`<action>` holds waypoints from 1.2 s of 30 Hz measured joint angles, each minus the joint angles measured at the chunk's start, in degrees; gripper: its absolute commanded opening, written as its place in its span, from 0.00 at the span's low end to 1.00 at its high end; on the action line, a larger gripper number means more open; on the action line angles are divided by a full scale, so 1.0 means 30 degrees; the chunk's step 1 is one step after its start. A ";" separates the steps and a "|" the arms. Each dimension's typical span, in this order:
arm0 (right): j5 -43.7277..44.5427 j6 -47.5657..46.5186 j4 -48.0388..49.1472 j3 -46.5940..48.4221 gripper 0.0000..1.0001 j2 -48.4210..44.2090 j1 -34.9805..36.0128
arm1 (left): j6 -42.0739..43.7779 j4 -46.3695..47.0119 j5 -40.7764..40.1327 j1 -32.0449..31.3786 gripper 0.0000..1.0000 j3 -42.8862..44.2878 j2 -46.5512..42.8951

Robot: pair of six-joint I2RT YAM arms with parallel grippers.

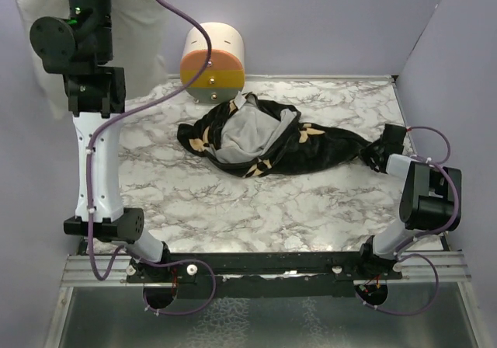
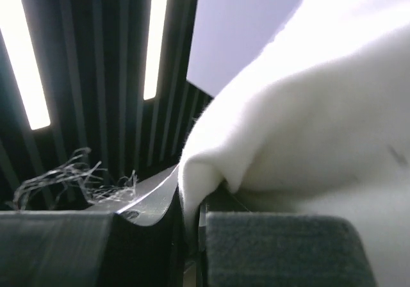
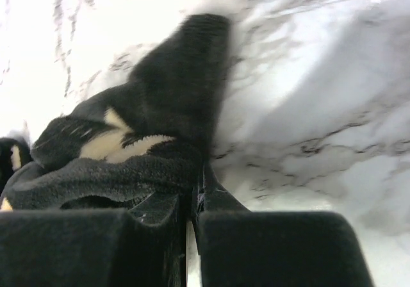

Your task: Remove the pillowcase from the pillow

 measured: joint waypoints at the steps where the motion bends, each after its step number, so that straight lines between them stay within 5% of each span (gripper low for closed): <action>1: 0.0270 -0.0262 -0.0087 0.0138 0.01 -0.0146 0.0386 | -0.0117 0.0109 -0.0102 -0.0889 0.00 -0.0612 -0.0736; 8: 0.1027 -0.1231 -0.0597 0.2178 0.07 -0.2331 0.2033 | -0.1239 0.0393 -0.1129 -0.5180 0.00 -0.1639 -0.2608; 15: 0.0481 -0.2703 -0.0619 0.4911 0.62 -0.2900 0.2193 | -0.4903 -0.1894 -0.2200 -0.7184 0.00 -0.1945 -0.2805; 18: 0.0466 -0.3351 -0.0634 0.4991 0.74 -0.2965 0.2586 | -0.7533 -0.3694 -0.2215 -0.7745 0.00 -0.2994 -0.3264; 28: 0.0525 -0.4313 -0.0510 0.2725 0.76 -0.4743 0.3111 | -1.7522 -0.8881 -0.3293 -0.8539 0.00 -0.4612 -0.3796; 36: 0.0984 -0.4838 -0.0211 0.2047 0.76 -0.5836 0.3293 | -2.1012 -0.9180 -0.7832 -0.8488 0.00 -1.4338 -0.6972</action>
